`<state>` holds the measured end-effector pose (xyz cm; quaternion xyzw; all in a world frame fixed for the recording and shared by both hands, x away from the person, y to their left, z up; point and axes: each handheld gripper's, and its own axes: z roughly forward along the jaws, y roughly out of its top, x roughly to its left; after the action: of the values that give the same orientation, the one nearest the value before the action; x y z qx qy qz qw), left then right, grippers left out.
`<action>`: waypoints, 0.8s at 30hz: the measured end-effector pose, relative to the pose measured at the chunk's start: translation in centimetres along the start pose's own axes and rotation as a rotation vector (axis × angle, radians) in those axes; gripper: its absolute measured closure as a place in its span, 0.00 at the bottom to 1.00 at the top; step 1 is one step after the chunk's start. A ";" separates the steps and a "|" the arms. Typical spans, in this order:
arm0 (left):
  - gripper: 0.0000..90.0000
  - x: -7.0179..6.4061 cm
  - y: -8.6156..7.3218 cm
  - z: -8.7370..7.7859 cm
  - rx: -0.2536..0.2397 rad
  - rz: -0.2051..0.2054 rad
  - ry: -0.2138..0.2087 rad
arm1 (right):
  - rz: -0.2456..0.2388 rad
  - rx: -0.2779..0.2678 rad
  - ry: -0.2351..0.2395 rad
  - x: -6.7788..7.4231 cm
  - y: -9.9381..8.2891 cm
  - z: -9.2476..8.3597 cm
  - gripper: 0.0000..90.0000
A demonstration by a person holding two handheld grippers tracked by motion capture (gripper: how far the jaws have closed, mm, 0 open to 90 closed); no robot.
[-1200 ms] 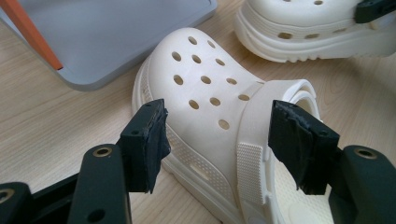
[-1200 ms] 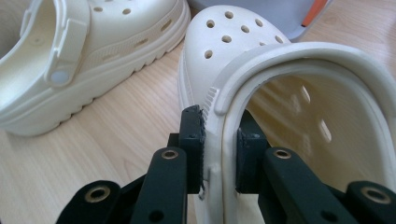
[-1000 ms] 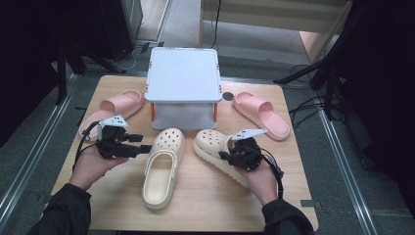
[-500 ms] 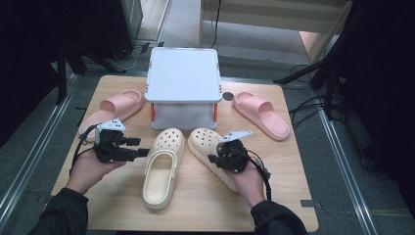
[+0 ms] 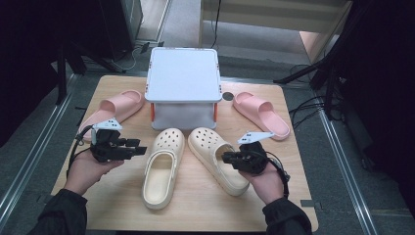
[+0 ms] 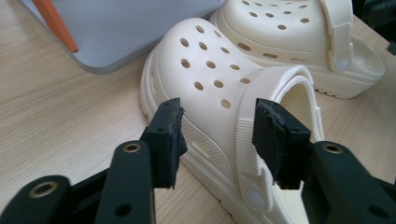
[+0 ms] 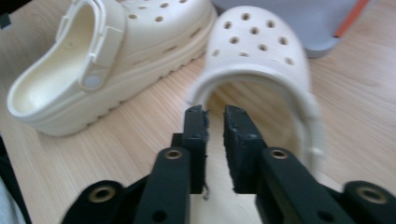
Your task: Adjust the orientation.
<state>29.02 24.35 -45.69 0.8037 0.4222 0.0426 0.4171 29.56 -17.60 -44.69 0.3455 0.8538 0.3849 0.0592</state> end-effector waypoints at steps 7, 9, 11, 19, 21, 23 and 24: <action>0.69 -0.1 -0.2 0.3 0.022 0.002 -0.001 | 0.009 -0.013 -0.053 -2.8 -0.7 -1.2 0.98; 0.71 -0.1 -0.5 0.6 0.028 0.001 0.003 | 0.025 -0.005 -0.060 -3.7 -0.9 -1.1 0.98; 0.74 0.0 -0.6 0.6 0.037 0.004 0.002 | 0.027 0.012 -0.075 -4.7 -1.2 -0.7 0.99; 0.77 0.3 -1.8 1.8 0.092 -0.019 0.000 | 0.044 0.055 -0.091 -6.6 -1.6 1.1 0.93; 0.76 0.3 -1.9 2.0 0.096 -0.021 0.002 | 0.049 0.061 -0.086 -6.7 -1.6 1.3 0.93; 0.76 0.4 -2.2 2.2 0.108 -0.027 0.008 | 0.047 0.089 -0.068 -6.9 -1.5 2.2 0.93; 0.76 0.5 -2.3 2.3 0.111 -0.030 0.012 | 0.044 0.099 -0.063 -6.8 -1.4 2.4 0.93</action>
<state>28.82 23.88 -48.96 0.8190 0.4382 0.0176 0.3701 34.85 -21.10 -48.50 0.3786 0.8618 0.3322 0.0603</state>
